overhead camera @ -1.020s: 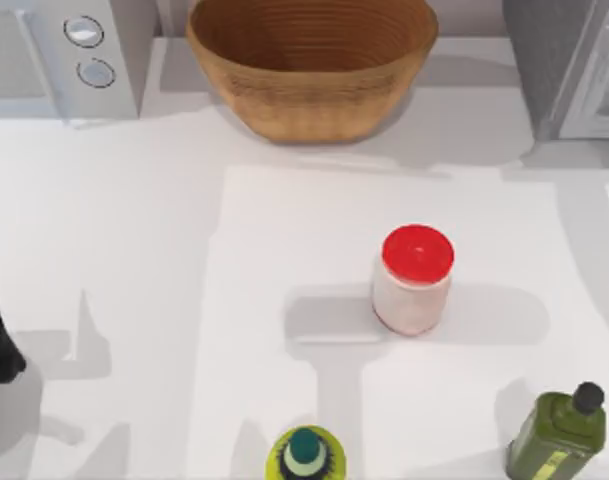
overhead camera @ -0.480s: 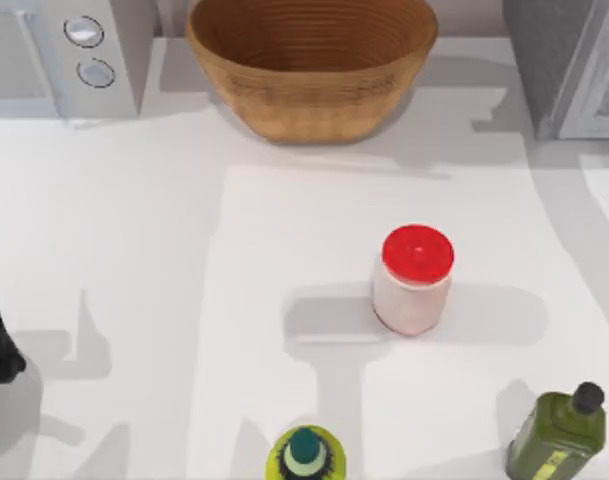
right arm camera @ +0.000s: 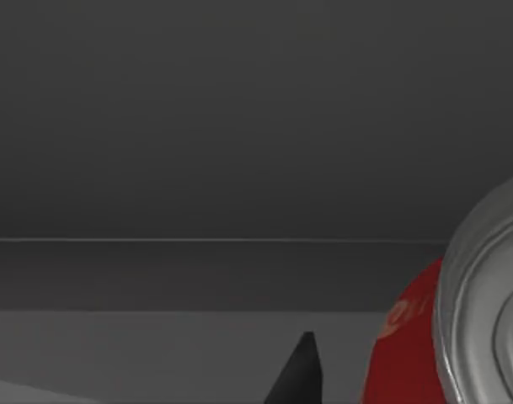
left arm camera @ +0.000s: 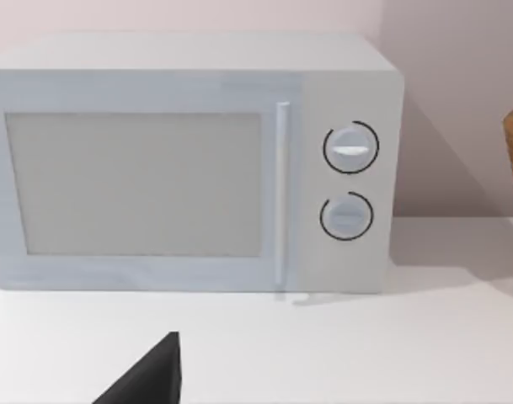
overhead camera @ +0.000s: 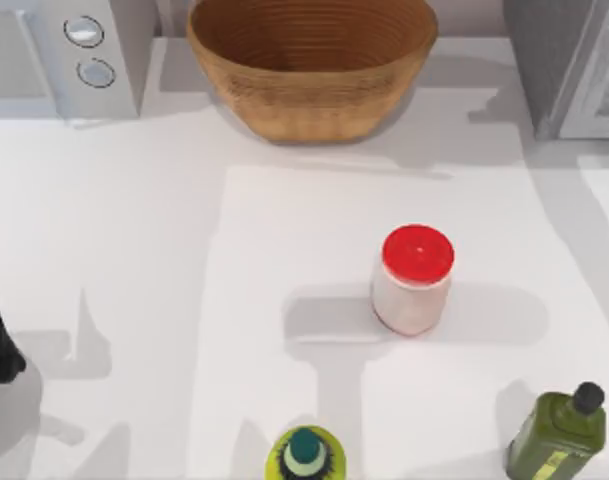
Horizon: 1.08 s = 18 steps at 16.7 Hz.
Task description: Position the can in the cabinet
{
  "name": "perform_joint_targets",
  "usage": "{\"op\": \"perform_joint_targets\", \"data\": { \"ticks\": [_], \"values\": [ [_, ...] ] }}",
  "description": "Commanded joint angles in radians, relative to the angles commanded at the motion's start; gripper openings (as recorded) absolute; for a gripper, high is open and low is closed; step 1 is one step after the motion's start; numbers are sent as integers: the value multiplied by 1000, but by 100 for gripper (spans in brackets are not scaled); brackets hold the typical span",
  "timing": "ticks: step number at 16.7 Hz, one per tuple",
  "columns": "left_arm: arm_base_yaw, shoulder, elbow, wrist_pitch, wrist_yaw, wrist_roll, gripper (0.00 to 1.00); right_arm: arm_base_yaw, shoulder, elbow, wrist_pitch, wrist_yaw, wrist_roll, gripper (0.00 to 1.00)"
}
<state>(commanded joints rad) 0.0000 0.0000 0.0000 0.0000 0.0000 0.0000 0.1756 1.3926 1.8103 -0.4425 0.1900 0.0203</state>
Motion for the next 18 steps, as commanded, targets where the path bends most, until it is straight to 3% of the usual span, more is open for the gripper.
{"op": "perform_joint_targets", "data": {
  "ticks": [12, 18],
  "values": [
    [0, 0, 0, 0, 0, 0, 100, -66, 603, 843, -205, -57, -2, 0],
    [0, 0, 0, 0, 0, 0, 100, -78, 695, 952, -236, -67, -2, 0]
  ]
}}
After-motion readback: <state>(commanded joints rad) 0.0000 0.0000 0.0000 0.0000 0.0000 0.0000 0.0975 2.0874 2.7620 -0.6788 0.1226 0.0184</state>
